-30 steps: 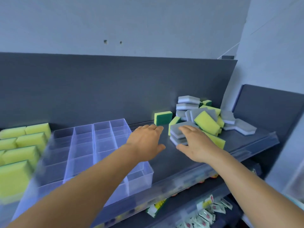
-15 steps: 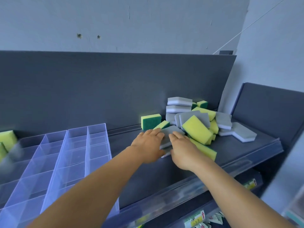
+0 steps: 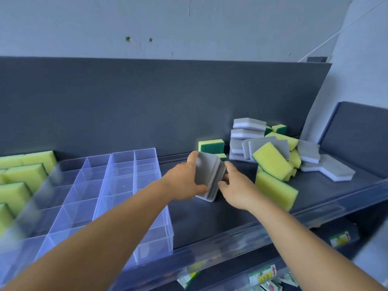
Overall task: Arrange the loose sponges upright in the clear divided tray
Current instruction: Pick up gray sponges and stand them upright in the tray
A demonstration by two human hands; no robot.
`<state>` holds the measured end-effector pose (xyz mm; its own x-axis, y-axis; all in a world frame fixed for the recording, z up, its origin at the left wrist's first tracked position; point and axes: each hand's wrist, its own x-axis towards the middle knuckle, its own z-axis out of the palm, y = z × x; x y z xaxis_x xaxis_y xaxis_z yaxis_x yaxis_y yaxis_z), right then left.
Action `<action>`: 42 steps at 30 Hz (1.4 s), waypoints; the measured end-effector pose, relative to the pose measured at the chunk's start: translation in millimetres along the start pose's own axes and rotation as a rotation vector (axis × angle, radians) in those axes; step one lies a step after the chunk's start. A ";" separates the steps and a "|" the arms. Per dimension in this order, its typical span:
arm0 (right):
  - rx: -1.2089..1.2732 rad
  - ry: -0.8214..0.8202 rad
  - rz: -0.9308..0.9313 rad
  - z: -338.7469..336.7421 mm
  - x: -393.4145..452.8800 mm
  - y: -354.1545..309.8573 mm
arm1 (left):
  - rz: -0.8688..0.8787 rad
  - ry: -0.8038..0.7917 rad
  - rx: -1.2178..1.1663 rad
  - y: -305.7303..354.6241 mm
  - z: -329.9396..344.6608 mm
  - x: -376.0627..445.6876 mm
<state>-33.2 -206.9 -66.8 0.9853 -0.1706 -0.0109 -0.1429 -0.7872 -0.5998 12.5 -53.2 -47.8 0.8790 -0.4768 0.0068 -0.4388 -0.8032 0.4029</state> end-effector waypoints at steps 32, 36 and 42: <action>0.201 0.332 -0.509 11.0 -85.7 -169.6 | 0.198 0.428 -0.101 -93.7 -105.2 -161.2; 0.191 0.329 -0.523 39.2 -102.9 -200.5 | 0.176 0.453 -0.022 -125.1 -124.6 -204.1; 0.210 0.304 -0.530 87.8 -125.4 -255.9 | 0.074 0.462 0.016 -184.2 -155.1 -279.0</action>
<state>-112.0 68.0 17.8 0.8424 0.0253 0.5382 0.4075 -0.6835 -0.6057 -122.9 283.2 18.1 0.8346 -0.3271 0.4433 -0.5033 -0.7800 0.3720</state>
